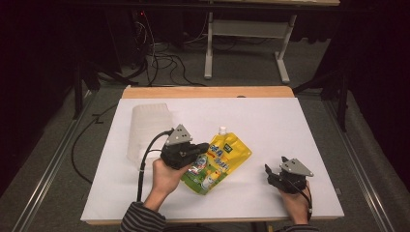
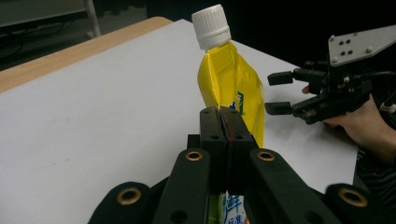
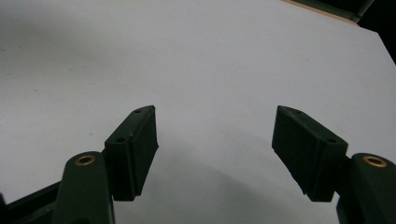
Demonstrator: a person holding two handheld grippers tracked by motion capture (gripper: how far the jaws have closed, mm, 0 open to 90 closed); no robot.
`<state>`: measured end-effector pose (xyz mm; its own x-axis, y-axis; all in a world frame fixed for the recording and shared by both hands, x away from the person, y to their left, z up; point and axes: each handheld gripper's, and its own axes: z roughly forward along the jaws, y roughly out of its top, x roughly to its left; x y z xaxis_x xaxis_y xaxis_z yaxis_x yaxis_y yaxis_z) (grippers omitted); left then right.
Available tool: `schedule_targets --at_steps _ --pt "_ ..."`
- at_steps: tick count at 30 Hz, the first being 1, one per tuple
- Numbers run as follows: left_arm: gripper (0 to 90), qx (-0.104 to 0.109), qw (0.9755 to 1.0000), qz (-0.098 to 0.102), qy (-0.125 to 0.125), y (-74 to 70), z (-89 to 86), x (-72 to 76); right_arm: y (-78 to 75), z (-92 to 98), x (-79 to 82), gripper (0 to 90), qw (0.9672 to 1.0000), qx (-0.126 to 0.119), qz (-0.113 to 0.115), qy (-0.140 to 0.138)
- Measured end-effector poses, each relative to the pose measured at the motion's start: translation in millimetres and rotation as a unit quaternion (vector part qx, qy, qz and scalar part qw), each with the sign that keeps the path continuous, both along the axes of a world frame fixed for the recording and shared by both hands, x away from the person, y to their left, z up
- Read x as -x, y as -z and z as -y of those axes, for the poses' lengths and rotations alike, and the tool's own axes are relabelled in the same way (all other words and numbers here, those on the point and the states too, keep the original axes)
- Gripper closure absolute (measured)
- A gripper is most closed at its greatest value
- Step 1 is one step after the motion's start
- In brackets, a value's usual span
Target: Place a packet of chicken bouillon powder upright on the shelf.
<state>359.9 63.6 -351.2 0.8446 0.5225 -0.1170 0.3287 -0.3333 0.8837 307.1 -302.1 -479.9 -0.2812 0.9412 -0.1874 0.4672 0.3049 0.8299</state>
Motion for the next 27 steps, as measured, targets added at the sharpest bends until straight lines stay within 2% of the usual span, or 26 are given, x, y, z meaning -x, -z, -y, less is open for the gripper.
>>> schedule_targets --at_steps 5,8,11,15,20,24,27 --pt "89.2 0.006 0.9998 0.011 -0.014 -7.9 -12.2 2.4 0.1 -0.4 -0.1 31.4 1.0000 0.002 0.000 0.000" --pt "89.2 0.008 0.9996 0.011 -0.023 -9.9 -20.0 1.1 0.1 -0.5 0.1 31.4 1.0000 0.003 0.001 -0.001" --pt "89.2 0.007 0.9995 0.011 -0.028 -11.5 -24.7 0.1 0.0 0.0 0.0 31.4 1.0000 0.000 0.000 0.000" --pt "89.2 0.001 0.9990 0.020 -0.040 -14.4 -32.7 1.1 0.0 0.1 0.3 31.4 1.0000 -0.001 0.002 0.001" --pt "89.3 0.020 0.9972 0.029 -0.065 -19.7 -47.2 -1.8 0.0 -0.1 0.2 31.4 1.0000 0.001 0.002 0.000" --pt "89.3 0.017 0.9964 0.038 -0.073 -24.0 -52.4 -1.4 -0.2 0.5 1.5 31.7 0.9999 -0.003 0.009 0.002" --pt "89.3 0.023 0.9957 0.041 -0.080 -26.3 -59.4 -1.7 -0.1 -0.3 0.8 31.6 1.0000 0.000 0.006 0.002"
